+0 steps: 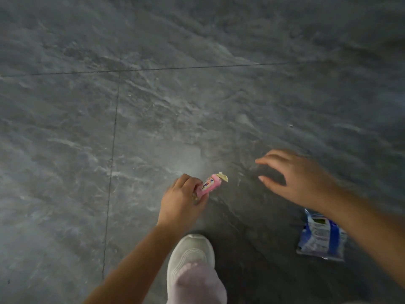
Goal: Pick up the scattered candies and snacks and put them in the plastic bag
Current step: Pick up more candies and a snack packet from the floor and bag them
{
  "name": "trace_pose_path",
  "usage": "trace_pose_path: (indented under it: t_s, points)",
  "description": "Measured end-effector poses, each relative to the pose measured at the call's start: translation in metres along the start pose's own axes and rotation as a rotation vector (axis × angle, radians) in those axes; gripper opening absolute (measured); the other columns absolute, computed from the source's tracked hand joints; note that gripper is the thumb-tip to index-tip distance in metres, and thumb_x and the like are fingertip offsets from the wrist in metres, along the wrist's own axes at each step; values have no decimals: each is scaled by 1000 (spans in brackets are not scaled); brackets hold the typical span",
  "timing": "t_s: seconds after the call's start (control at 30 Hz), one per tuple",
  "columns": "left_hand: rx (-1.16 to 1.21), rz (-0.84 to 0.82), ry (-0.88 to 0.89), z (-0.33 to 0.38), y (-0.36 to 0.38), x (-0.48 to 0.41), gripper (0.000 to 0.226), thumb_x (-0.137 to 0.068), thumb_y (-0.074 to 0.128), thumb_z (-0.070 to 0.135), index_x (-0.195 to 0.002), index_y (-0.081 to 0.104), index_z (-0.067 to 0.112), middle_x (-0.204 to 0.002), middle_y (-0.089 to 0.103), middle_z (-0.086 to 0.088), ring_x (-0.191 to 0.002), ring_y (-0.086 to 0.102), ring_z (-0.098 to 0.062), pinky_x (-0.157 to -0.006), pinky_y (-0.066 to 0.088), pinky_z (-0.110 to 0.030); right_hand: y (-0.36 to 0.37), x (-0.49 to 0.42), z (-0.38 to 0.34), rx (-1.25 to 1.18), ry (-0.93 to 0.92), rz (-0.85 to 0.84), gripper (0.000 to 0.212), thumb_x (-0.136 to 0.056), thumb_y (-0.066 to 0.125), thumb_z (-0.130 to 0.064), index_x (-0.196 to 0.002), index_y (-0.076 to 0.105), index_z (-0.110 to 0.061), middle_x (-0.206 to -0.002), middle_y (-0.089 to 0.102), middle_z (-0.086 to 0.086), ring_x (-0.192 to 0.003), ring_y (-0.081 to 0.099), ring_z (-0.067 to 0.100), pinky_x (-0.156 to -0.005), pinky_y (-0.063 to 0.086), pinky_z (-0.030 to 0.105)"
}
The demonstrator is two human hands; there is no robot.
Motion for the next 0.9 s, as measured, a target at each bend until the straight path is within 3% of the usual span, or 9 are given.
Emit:
trace_pose_path:
  t_s: [0.2,0.4,0.53,0.7,0.8,0.9]
  points:
    - [17,-99,194,78,36,-15,26,-67,53,35,-77,62,12,-75,63,-8,-63,60,-29,-57,46,-32,7,80,81,57,234,76,32,-75,71,-24,-102,63,-9,-95,66,11,-84,64,31,-72,50,38]
    - [-9,-180,271,120,69,-13,19,-68,73,22,-79,64,11,-78,63,-6,-65,60,-25,-56,42,-29,39,148,130,-39,518,164,41,-73,71,-32,-104,60,-9,-99,63,12,-91,59,34,-70,50,41]
    - [-2,-221,306,130,81,-5,22,-68,64,29,-80,63,12,-77,61,-4,-64,57,-20,-55,41,-30,54,177,141,-78,725,265,53,-69,72,-40,-108,57,-7,-105,61,15,-94,57,35,-69,52,44]
    - [-27,-253,291,128,92,3,20,-68,69,27,-80,63,12,-77,61,-3,-64,57,-20,-55,38,-25,78,201,135,-167,919,347,73,-63,75,-43,-122,48,-10,-127,46,22,-116,43,39,-88,46,54]
    - [-22,-257,281,128,92,7,21,-67,64,29,-80,63,12,-77,61,-2,-65,56,-18,-56,40,-27,95,208,128,-232,969,332,83,-61,76,-45,-129,41,-14,-142,29,23,-133,21,40,-100,34,58]
    - [-12,-250,264,126,89,11,22,-68,62,30,-81,63,12,-78,61,-2,-65,56,-18,-55,43,-30,105,207,125,-265,982,319,86,-60,76,-48,-130,39,-14,-142,28,24,-135,11,42,-101,33,60]
Point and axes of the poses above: each hand's wrist, its own x-axis away from the middle knuckle, its own y-axis out of the palm, z = x × y, the point moved 9 cm from there along -x, towards the middle knuckle
